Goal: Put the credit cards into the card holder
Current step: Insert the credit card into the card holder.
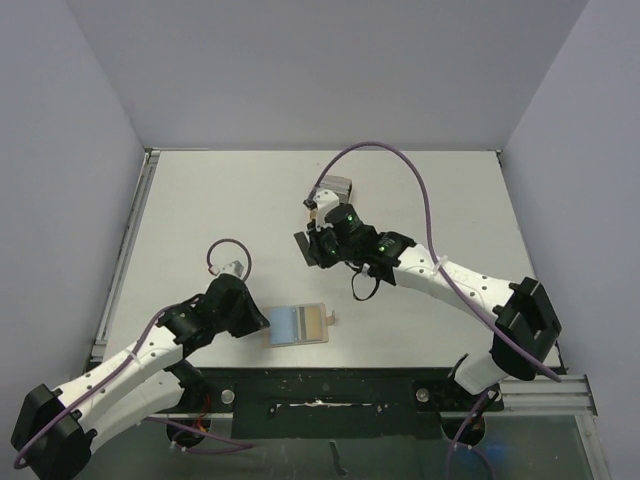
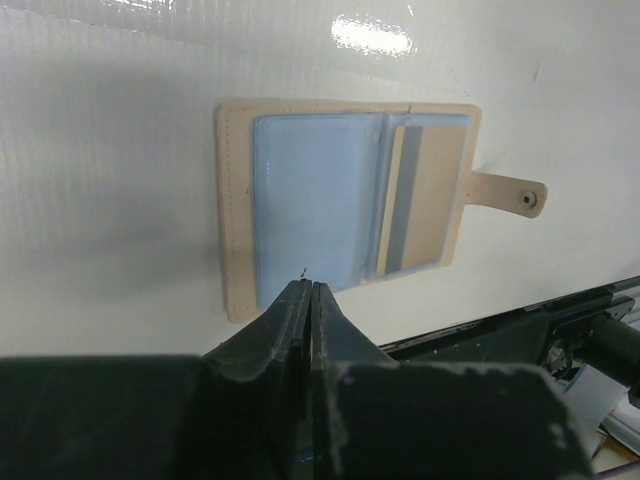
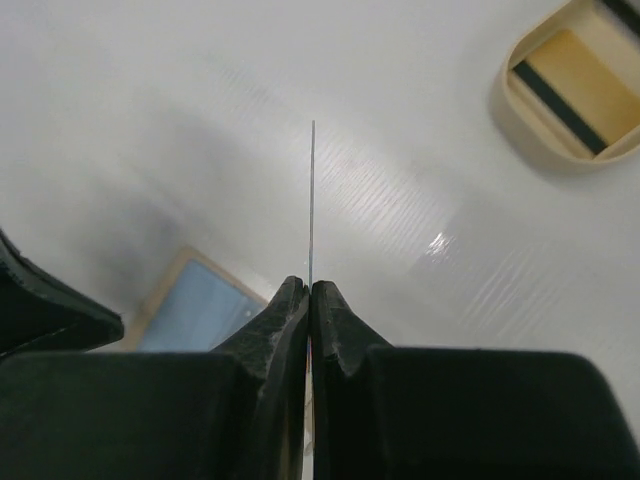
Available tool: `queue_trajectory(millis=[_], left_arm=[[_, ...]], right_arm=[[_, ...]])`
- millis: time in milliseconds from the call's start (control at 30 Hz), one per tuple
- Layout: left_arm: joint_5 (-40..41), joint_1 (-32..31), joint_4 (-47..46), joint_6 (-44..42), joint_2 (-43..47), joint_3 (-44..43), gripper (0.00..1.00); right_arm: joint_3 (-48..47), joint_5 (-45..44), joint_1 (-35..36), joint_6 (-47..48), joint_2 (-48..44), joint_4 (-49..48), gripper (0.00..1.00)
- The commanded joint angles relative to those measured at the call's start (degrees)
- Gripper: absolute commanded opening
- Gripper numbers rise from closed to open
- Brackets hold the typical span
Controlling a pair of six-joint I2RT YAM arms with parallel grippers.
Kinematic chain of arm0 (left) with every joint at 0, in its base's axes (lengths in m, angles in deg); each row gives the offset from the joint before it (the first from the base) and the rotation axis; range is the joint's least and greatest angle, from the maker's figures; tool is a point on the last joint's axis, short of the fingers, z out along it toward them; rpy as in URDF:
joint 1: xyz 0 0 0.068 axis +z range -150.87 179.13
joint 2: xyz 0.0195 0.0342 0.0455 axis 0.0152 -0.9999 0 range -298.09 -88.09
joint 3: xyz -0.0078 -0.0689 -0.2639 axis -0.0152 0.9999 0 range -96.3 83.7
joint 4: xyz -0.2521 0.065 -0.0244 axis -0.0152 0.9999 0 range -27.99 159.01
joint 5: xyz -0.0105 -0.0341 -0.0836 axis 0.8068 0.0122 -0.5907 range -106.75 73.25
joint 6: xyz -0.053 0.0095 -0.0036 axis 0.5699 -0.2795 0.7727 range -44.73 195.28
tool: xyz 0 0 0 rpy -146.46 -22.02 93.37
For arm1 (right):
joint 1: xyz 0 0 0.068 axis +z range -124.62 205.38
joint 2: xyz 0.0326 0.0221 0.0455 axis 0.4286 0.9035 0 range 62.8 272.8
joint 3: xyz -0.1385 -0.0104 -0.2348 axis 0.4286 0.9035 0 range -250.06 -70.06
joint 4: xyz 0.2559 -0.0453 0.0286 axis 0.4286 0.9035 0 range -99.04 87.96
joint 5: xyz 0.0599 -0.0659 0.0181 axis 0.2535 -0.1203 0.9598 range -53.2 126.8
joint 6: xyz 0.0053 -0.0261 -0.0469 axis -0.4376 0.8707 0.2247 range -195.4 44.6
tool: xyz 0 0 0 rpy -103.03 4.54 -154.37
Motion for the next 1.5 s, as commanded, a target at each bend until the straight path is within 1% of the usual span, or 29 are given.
queue_trajectory(millis=[0, 100, 200, 333, 567, 733, 1033, 1467], left_arm=[[0.9, 0.4, -5.6, 1.2, -0.7, 1.3, 0.00], [2.0, 0.3, -6.0, 1.6, -1.1, 2.4, 0.00], [2.3, 0.3, -6.4, 2.0, -1.1, 3.7, 0.00], [2.2, 0.3, -7.3, 2.3, -1.4, 4.7, 0.00], [2.5, 0.2, -8.5, 3.1, -2.3, 6.8, 0.00], [2.5, 0.3, -8.9, 3.4, -3.2, 7.5, 0.00], [2.4, 0.2, -9.4, 3.2, -4.0, 8.0, 0.00], [1.6, 0.1, -10.1, 2.9, -4.6, 8.4, 0.00]], right_arm=[[5.6, 4.7, 0.7, -16.4, -3.8, -1.6, 0.00], [10.6, 5.8, 2.3, -20.7, -6.5, -5.3, 0.00], [14.5, 9.0, 2.5, -24.4, -7.9, -7.4, 0.00], [17.6, 14.7, 2.7, -27.0, -6.8, -8.6, 0.00], [23.4, 24.1, 3.1, -35.0, -4.1, -19.2, 0.00], [24.1, 25.1, 3.5, -37.3, -0.3, -21.7, 0.00], [24.3, 24.9, 3.6, -37.2, 4.6, -21.1, 0.02], [26.8, 23.3, 2.3, -38.4, 5.4, -20.3, 0.02]])
